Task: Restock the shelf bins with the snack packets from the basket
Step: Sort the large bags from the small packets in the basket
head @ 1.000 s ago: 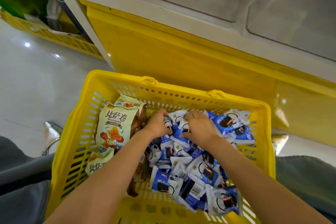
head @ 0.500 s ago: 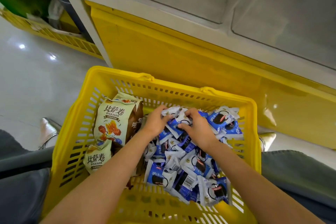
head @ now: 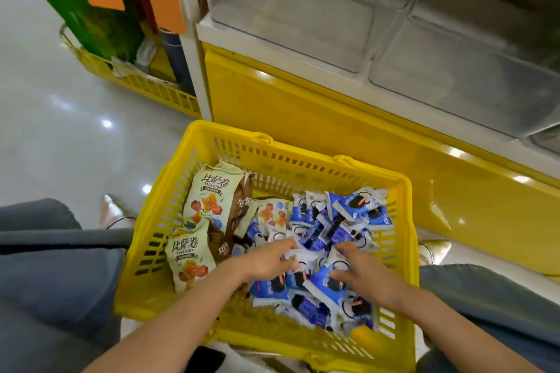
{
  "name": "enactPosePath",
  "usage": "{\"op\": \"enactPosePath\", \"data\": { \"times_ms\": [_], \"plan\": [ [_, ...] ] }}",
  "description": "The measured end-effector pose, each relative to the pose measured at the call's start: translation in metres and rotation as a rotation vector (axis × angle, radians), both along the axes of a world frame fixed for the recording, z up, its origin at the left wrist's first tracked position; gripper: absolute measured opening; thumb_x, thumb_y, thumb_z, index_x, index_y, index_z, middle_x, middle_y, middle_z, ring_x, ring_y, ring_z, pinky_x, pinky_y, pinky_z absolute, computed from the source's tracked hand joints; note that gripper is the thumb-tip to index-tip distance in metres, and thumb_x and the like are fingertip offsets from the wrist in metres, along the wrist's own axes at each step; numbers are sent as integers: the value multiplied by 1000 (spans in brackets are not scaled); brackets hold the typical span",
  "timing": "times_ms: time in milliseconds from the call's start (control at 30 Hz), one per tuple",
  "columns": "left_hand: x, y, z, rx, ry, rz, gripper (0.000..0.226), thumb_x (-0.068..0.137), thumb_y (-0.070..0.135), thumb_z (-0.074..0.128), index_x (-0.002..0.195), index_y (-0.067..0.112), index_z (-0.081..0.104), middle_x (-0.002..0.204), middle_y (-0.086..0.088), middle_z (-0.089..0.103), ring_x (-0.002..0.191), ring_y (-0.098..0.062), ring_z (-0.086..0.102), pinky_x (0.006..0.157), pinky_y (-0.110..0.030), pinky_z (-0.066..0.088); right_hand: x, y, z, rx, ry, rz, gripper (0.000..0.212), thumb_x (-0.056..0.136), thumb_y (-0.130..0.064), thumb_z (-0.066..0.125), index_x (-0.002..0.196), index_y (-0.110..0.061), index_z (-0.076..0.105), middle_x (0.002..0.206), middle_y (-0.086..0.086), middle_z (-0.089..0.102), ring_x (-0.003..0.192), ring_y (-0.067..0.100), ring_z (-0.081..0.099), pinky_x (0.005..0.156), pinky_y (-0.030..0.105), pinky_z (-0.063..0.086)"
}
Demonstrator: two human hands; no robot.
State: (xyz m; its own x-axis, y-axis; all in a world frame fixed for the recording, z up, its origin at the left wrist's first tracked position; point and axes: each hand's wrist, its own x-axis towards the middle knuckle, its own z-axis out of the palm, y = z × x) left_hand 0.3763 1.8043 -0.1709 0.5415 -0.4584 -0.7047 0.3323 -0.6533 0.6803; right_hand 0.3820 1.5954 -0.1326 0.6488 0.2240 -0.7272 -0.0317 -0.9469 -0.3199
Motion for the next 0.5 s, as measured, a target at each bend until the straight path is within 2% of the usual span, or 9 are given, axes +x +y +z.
{"op": "enactPosePath", "data": {
  "times_ms": [67,133,167,200,267,367,500],
  "plan": [
    [-11,-4,0,86,-74,-127,43,99,28,41,138,15,31,136,-16,45,119,-31,46,82,-30,38,-8,-8,0,-55,30,90,56,93,-34,55,142,-21,30,116,7,61,89,12,58,69,21,45],
    [-18,-8,-2,232,-223,-263,38,100,30,37,134,15,34,135,-16,43,123,-32,39,95,-42,34,-10,-12,-1,-155,-16,196,57,93,-34,55,142,-19,31,138,6,46,122,20,46,94,28,40],
    [-20,-8,-4,291,-282,-307,39,99,32,36,135,15,33,139,-15,38,128,-32,32,103,-50,27,-9,-11,0,-204,-57,243,58,92,-35,55,142,-19,31,142,5,41,129,21,39,99,29,36],
    [-19,-8,-5,327,-324,-316,43,99,34,38,137,16,31,143,-14,33,132,-32,27,107,-56,21,-7,-8,2,-219,-108,274,59,92,-36,56,142,-19,30,142,4,39,131,21,36,102,29,34],
    [-11,-5,-6,335,-400,-234,50,96,36,43,139,17,28,144,-10,31,135,-30,24,111,-54,18,0,0,6,-127,-234,264,60,91,-36,57,142,-21,30,139,-1,38,129,17,37,102,25,33],
    [16,3,-9,284,-475,-22,47,95,33,46,137,17,32,141,-7,35,132,-25,32,109,-43,29,17,22,7,45,-420,190,51,94,-34,51,140,-21,34,135,-3,41,121,13,45,98,22,34],
    [61,8,-25,304,-424,61,42,97,26,42,136,10,36,136,-11,41,121,-26,44,102,-38,37,58,52,-22,33,-453,184,46,99,-28,43,140,-10,34,139,6,40,130,21,35,108,27,27]
  ]
}}
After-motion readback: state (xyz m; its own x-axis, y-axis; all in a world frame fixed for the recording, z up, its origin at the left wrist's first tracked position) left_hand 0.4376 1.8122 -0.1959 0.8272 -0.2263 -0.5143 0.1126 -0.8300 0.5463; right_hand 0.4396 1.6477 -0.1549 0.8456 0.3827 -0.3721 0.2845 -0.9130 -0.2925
